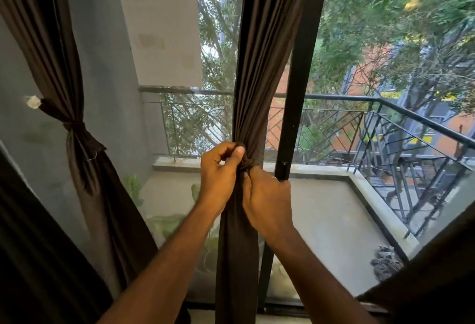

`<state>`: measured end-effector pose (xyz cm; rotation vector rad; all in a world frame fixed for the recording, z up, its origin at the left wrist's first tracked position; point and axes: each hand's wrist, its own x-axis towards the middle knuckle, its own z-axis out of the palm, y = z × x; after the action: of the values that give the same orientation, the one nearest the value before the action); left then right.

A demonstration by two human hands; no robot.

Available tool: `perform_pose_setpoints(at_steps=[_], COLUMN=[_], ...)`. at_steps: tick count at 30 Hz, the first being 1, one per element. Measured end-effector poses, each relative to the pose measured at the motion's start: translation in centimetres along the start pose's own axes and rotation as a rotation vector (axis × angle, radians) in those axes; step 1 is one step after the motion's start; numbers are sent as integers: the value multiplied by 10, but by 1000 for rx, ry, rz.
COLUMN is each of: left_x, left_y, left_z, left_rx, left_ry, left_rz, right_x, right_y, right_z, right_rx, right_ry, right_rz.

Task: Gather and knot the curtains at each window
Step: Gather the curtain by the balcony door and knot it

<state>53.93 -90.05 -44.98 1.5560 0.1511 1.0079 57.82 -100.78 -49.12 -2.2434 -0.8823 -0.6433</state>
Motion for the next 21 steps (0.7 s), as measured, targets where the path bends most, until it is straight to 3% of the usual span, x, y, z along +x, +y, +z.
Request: perform_pose_setpoints(at_steps=[7, 12, 21], left_x=[20, 23, 31], left_y=[16, 0, 2], left_z=[-3, -4, -16], left_rx=[-39, -171, -29], left_ry=[69, 144, -34], left_rz=[-2, -104, -53], right_x=[-3, -21, -12], right_y=[-3, 4, 0], right_z=[6, 25, 19], right_rx=[-338, -351, -359], right_ry=[80, -91, -224], right_rz=[-1, 57, 113])
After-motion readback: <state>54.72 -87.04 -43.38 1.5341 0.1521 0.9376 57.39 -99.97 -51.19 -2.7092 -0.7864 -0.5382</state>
